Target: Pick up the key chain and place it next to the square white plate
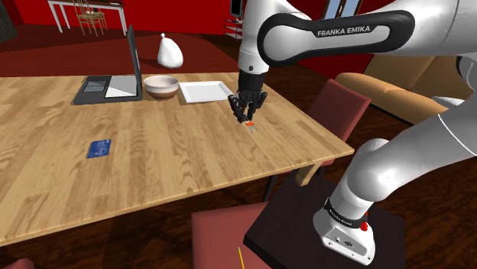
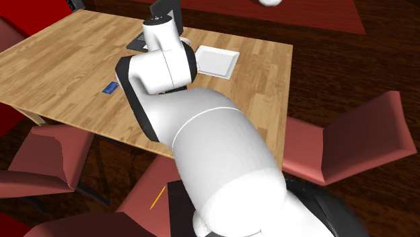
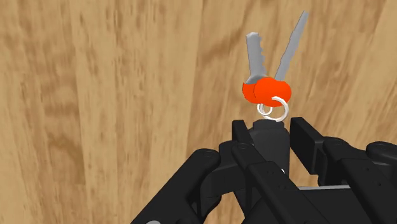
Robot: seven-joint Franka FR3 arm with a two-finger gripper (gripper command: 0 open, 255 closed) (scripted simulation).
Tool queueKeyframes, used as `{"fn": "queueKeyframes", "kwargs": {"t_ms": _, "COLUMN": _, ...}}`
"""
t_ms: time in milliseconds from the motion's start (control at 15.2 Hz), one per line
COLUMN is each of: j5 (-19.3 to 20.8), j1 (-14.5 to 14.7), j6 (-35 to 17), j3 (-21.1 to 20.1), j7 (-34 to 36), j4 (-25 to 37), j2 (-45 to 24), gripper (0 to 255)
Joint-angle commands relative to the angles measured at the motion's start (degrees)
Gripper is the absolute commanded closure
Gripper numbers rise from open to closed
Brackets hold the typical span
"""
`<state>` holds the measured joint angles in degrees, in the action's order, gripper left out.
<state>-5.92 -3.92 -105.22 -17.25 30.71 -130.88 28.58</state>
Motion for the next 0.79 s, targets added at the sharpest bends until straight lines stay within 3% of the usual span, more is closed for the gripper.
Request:
{"fn": "queueKeyframes", "kwargs": {"t_ms": 0, "j5": 1.3, "j1": -1.2, "j6": -1.0, "j3": 0.6, "j7": -1.0, "j4": 2.9, "j2": -4.1, "gripper": 255}}
{"fn": "queueKeyframes", "kwargs": {"t_ms": 726, "j5": 7.4, "j1": -6.0, "j6": -1.3, "j3": 3.6, "j7": -5.9, "j4": 23.5, "j2": -25.4, "gripper": 255}}
